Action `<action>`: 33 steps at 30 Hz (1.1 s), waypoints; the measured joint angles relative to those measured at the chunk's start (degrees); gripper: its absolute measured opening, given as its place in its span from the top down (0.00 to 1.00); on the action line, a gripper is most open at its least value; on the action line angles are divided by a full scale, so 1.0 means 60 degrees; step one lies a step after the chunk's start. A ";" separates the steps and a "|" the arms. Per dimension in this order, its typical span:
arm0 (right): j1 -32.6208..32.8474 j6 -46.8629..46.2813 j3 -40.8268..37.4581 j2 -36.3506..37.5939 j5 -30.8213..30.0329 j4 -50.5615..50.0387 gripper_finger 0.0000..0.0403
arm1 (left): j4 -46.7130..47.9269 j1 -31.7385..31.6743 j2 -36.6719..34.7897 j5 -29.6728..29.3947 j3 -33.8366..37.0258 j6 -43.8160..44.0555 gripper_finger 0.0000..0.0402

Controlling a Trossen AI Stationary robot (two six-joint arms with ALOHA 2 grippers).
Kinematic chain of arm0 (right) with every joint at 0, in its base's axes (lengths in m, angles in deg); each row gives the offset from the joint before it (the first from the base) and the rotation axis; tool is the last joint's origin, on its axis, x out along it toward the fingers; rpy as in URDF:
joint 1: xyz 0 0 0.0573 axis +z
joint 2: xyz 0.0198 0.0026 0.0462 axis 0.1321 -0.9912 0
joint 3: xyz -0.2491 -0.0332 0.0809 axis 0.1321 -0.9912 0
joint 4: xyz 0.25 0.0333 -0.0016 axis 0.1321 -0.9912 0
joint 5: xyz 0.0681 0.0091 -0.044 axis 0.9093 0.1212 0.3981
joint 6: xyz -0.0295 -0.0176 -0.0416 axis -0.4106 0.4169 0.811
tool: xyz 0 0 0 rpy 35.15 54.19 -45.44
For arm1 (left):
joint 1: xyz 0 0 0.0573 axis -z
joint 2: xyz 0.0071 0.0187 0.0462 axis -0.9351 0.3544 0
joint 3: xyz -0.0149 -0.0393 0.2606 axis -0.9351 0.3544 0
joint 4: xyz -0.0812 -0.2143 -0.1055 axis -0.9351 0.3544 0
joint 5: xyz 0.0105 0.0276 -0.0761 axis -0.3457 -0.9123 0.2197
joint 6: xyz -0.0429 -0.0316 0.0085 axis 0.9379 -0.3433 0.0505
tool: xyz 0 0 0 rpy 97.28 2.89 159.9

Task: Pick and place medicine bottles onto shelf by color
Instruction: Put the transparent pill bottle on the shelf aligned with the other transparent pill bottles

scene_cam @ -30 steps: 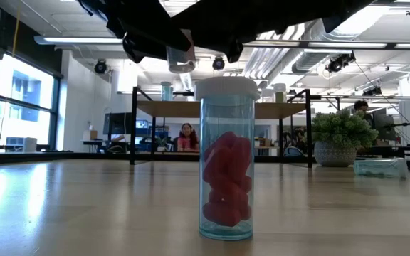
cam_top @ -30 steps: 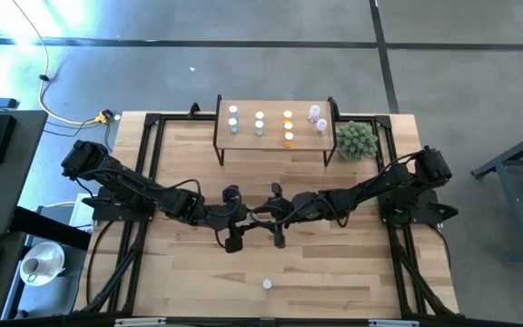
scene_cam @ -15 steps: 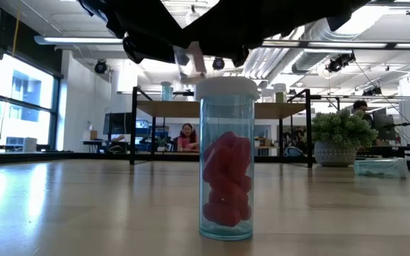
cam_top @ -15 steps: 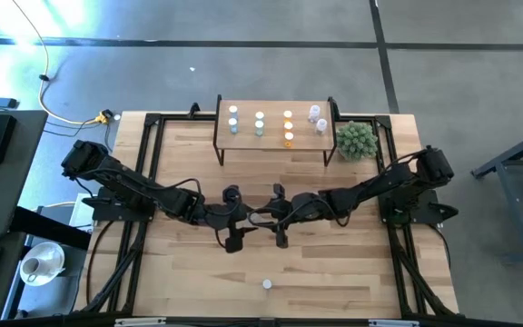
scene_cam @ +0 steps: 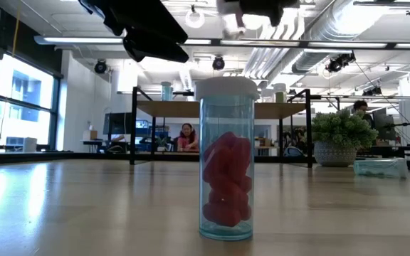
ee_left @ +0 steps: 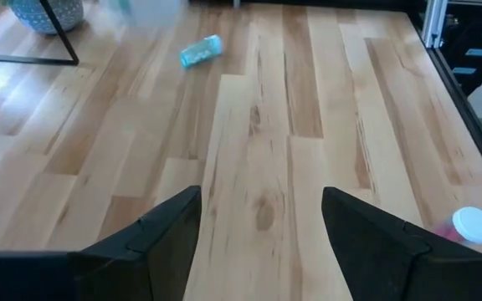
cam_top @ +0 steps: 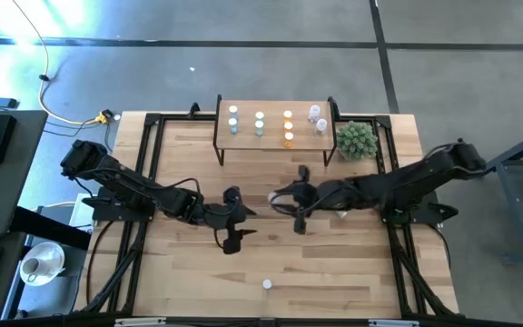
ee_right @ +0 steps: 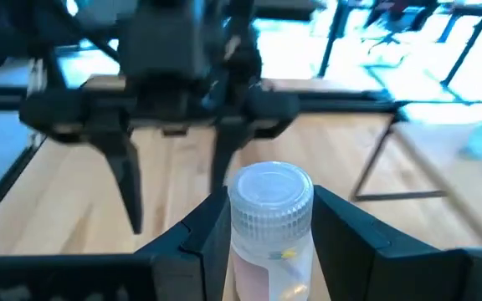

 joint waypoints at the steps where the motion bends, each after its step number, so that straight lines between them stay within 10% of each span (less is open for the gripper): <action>1: -0.0002 0.0055 0.0000 0.0258 -0.0152 -0.0078 0.67 | 0.0089 0.0000 -0.0060 0.0000 0.0004 -0.0007 0.40; 23: 0.0205 0.0742 -0.1172 0.4128 -0.4278 -0.1273 0.67 | 0.0477 0.0437 -0.0386 -0.0015 0.0000 -0.0018 0.41; 33: -0.0620 0.0507 -0.4478 0.4460 -0.4865 0.2595 0.67 | 0.0414 0.0412 -0.0382 -0.0044 0.0000 -0.0022 0.41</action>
